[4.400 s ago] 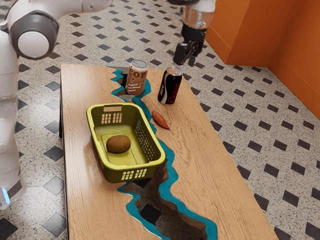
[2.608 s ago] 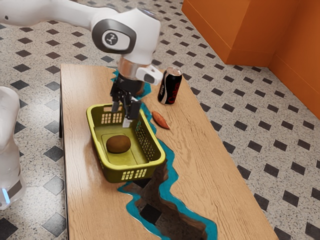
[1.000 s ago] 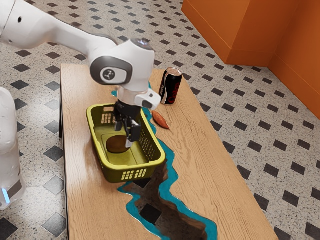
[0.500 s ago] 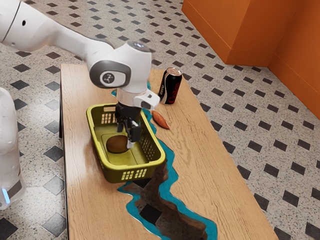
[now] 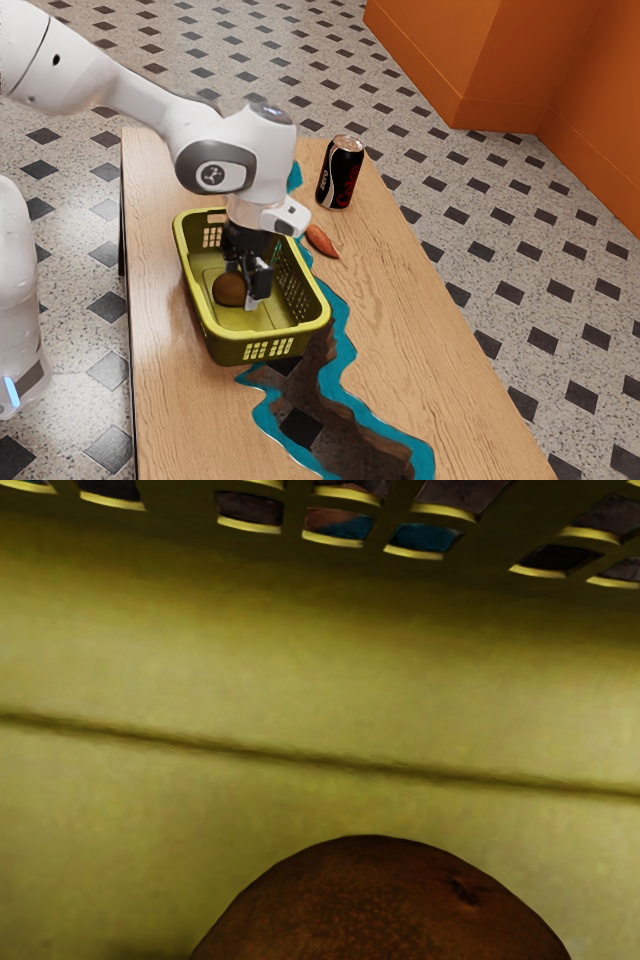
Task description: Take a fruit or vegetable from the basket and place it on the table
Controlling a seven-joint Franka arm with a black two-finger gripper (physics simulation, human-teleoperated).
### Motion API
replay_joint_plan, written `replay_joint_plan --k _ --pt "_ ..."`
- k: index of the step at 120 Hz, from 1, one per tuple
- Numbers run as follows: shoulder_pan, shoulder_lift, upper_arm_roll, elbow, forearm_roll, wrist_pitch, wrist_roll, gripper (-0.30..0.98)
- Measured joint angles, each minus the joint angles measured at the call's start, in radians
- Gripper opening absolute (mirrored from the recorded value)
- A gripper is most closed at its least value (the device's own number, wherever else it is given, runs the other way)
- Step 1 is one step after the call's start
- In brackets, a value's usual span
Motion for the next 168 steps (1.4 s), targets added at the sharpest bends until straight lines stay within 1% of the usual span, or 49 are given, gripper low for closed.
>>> replay_joint_plan --k 12,22,26,34,47,63,76,98,104,108,110,114,118,127,134,140,152,154,160,168 --pt "0.0 0.01 -0.002 -0.014 -0.005 0.016 0.001 0.65" --pt "0.001 0.014 -0.005 -0.015 -0.005 0.028 -0.003 0.68" --pt "0.001 0.013 -0.008 -0.015 -0.005 0.033 -0.005 0.66" --pt "0.002 0.011 -0.016 -0.014 -0.006 0.04 -0.009 0.58" --pt "-0.001 -0.002 -0.02 -0.014 -0.006 0.048 -0.016 0.37" --pt "0.0 -0.006 -0.02 -0.014 0.002 0.053 -0.03 0.23" --pt "-0.001 -0.016 -0.02 -0.013 0.005 0.056 -0.051 0.23" --pt "-0.002 -0.1 -0.021 -0.006 0.005 0.058 -0.088 0.23" --pt "-0.003 -0.123 -0.022 0.054 0.008 0.057 -0.097 0.22" --pt "-0.002 -0.124 -0.032 0.137 0.023 0.057 -0.103 0.2" --pt "-0.001 -0.12 -0.036 0.181 0.033 0.057 -0.106 0.2" --pt "0.0 -0.09 -0.041 0.277 0.054 0.057 -0.111 0.22" --pt "-0.001 -0.005 -0.044 0.401 0.081 0.057 -0.115 0.22" --pt "-0.031 0.257 -0.047 0.695 0.143 0.057 -0.124 0.22" --pt "-0.085 0.415 -0.044 0.854 0.185 0.057 -0.13 0.22" --pt "-0.121 0.488 -0.039 0.917 0.208 0.057 -0.136 0.22" --pt "-0.165 0.576 -0.037 0.989 0.234 0.058 -0.144 0.22" --pt "-0.173 0.586 -0.034 0.997 0.235 0.058 -0.145 0.27" --pt "-0.202 0.602 -0.006 1.01 0.21 0.06 -0.145 0.39" --pt "-0.212 0.605 0.021 1.015 0.186 0.061 -0.144 0.5"
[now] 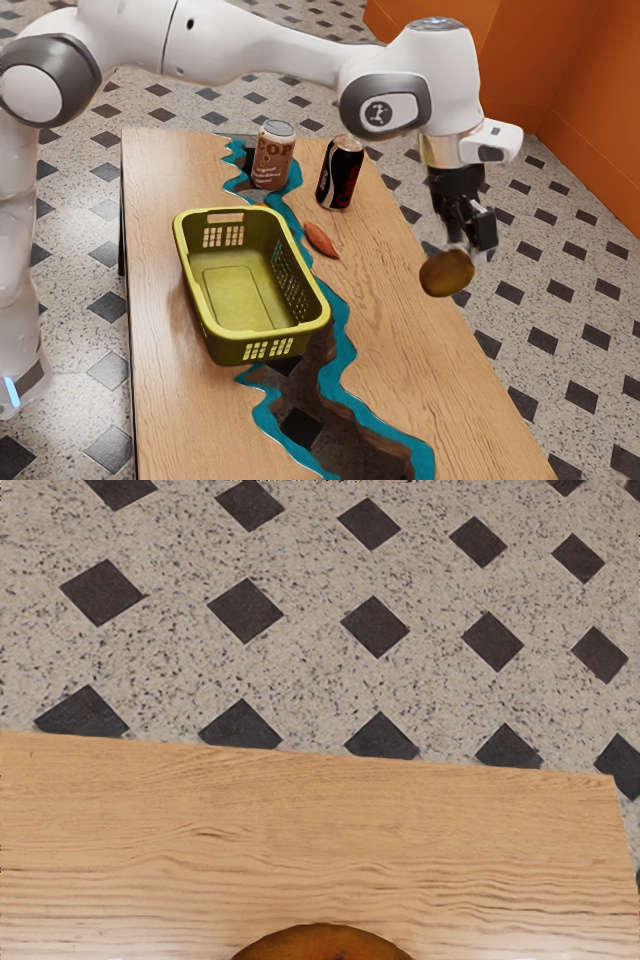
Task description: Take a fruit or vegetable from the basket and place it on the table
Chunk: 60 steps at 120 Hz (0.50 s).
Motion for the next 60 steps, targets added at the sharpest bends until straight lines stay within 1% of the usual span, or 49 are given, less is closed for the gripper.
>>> replay_joint_plan --k 8,12,20,25,32,37,44,48,60 --pt "-0.01 -0.006 0.042 0.002 -0.016 0.002 -0.003 0.57" --pt "-0.011 -0.018 0.076 0.002 -0.042 0.012 -0.023 0.59" --pt "0.027 -0.044 0.107 0.0 -0.075 0.006 -0.141 0.63" --pt "0.058 -0.065 0.115 0.023 -0.062 -0.051 -0.256 0.64" --pt "0.133 -0.151 0.108 0.054 -0.035 -0.187 -0.426 0.66" --pt "0.194 -0.211 0.119 0.019 -0.022 -0.27 -0.537 0.66" --pt "0.282 -0.262 0.14 -0.027 -0.007 -0.358 -0.68 0.67" --pt "0.289 -0.274 0.142 -0.039 -0.001 -0.392 -0.756 0.68" --pt "0.261 -0.29 0.143 -0.051 0.008 -0.464 -0.969 0.68"
